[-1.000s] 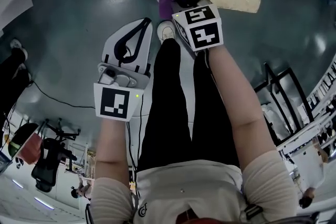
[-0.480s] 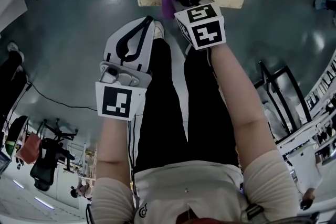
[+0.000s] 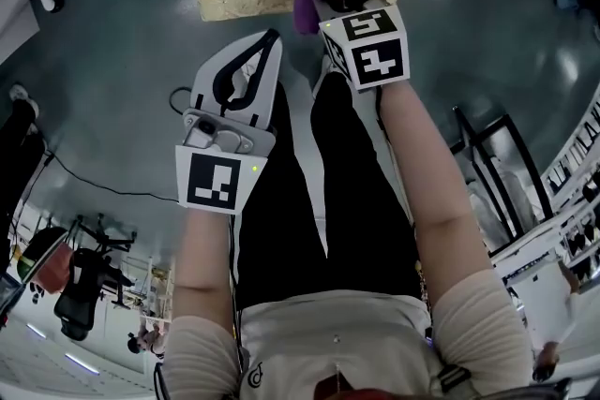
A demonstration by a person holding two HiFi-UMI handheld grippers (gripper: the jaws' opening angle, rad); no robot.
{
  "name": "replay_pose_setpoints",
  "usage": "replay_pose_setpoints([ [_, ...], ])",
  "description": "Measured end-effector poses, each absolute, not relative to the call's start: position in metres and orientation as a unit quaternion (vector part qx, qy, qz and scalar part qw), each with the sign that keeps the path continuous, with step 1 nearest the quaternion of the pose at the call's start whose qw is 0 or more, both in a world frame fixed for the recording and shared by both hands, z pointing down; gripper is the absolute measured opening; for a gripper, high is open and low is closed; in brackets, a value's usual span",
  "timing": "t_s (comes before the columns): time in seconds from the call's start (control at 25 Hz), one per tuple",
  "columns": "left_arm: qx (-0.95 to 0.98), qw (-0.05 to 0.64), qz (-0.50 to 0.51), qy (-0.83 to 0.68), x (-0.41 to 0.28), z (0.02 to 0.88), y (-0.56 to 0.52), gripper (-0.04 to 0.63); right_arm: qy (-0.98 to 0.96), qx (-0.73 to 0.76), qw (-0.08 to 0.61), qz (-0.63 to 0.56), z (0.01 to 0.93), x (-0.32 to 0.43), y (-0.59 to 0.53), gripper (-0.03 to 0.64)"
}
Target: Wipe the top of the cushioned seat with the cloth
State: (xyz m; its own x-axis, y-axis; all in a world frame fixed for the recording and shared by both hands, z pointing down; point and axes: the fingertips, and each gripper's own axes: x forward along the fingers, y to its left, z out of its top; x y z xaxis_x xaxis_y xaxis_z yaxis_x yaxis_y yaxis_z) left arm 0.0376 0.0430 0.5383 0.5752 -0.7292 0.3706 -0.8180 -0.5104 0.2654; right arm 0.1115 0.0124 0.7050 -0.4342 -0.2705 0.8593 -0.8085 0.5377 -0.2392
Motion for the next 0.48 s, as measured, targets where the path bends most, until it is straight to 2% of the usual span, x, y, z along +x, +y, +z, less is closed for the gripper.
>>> replay_pose_setpoints([
  [0.48, 0.871, 0.205, 0.113, -0.432, 0.108, 0.540, 0.026, 0.012, -0.776, 0.356, 0.402, 0.330, 0.707, 0.193, 0.000, 0.092],
])
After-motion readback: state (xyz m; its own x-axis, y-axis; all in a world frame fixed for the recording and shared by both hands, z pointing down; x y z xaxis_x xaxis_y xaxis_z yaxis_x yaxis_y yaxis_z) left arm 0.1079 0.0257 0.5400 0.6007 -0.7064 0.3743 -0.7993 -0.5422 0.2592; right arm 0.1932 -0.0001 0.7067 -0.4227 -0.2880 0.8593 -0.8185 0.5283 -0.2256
